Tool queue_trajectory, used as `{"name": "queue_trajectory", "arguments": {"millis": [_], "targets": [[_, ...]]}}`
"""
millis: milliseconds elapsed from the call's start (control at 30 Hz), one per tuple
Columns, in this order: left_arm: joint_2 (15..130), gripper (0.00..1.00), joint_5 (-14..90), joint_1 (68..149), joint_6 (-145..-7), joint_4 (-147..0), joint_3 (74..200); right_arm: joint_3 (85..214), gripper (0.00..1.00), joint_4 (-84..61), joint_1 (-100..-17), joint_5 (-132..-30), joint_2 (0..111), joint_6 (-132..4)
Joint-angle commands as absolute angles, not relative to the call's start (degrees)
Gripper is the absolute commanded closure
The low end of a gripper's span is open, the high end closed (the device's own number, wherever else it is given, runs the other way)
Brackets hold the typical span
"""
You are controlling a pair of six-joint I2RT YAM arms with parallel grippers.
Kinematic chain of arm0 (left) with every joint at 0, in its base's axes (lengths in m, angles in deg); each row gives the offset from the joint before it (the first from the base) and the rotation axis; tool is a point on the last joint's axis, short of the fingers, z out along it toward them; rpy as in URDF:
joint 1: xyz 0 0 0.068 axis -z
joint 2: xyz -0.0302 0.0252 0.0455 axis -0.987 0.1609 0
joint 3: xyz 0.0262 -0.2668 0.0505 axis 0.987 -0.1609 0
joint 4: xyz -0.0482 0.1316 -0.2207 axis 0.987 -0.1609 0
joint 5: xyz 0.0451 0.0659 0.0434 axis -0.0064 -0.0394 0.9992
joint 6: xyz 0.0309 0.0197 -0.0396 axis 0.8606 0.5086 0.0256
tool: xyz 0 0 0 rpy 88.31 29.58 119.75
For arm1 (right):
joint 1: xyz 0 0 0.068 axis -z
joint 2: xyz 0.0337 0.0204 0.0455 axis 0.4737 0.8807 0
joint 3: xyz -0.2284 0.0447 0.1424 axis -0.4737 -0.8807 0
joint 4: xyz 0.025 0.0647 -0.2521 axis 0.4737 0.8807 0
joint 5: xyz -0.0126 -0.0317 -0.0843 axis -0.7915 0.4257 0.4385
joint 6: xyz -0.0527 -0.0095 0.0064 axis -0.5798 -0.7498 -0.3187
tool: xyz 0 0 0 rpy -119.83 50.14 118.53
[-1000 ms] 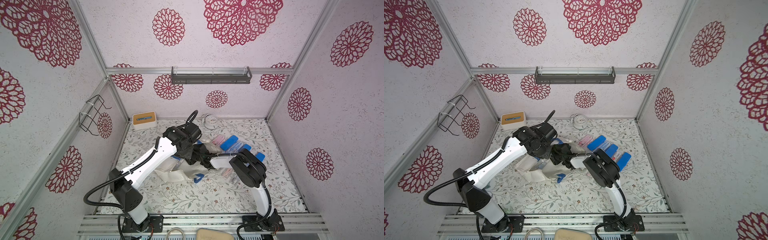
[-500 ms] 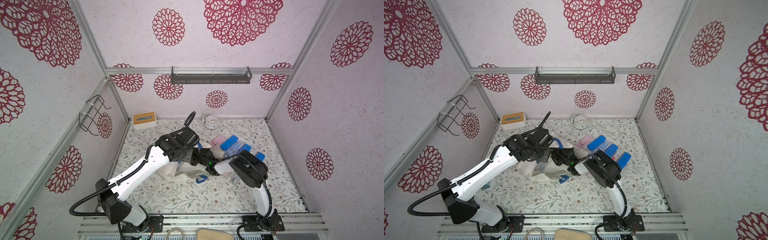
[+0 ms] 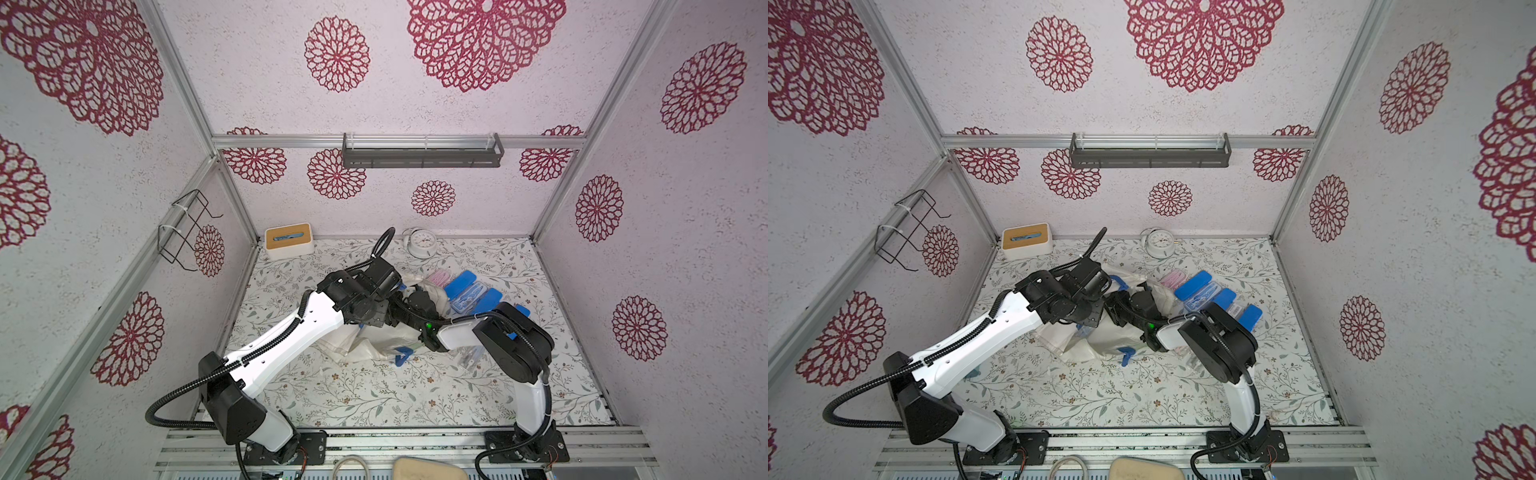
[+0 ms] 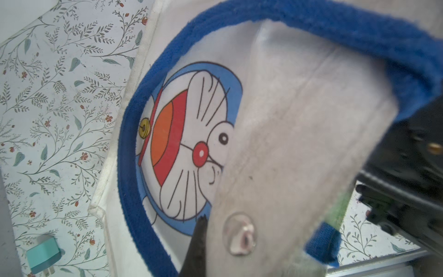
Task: Take out the compass set from the canvas bag
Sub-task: Pick up the compass set from the canvas bag.
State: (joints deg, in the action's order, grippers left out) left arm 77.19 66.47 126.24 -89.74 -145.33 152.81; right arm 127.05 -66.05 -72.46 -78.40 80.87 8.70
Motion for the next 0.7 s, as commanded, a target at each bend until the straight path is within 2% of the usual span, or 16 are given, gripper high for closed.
{"name": "queue_trajectory", "arguments": {"millis": [0, 167, 333, 433, 667], "targets": [[77.4, 1.0, 65.7, 126.7, -90.2, -144.7, 152.3, 124.5, 0.32, -68.5, -71.1, -75.1, 79.9, 12.4], [77.3, 1.0, 65.3, 126.7, -90.5, -144.4, 152.2, 125.8, 0.31, -64.3, -70.9, -76.2, 83.6, 17.9], [76.9, 1.0, 65.1, 126.8, -90.9, -143.8, 152.1, 127.3, 0.34, -61.3, -71.0, -76.8, 82.0, 17.8], [77.1, 1.0, 64.7, 126.9, -91.2, -143.3, 152.3, 129.9, 0.38, -50.6, -71.0, -78.3, 79.6, 19.5], [77.9, 1.0, 64.3, 127.5, -91.3, -142.8, 153.3, 136.4, 0.28, -25.1, -71.3, -77.1, 75.8, 18.5]]}}
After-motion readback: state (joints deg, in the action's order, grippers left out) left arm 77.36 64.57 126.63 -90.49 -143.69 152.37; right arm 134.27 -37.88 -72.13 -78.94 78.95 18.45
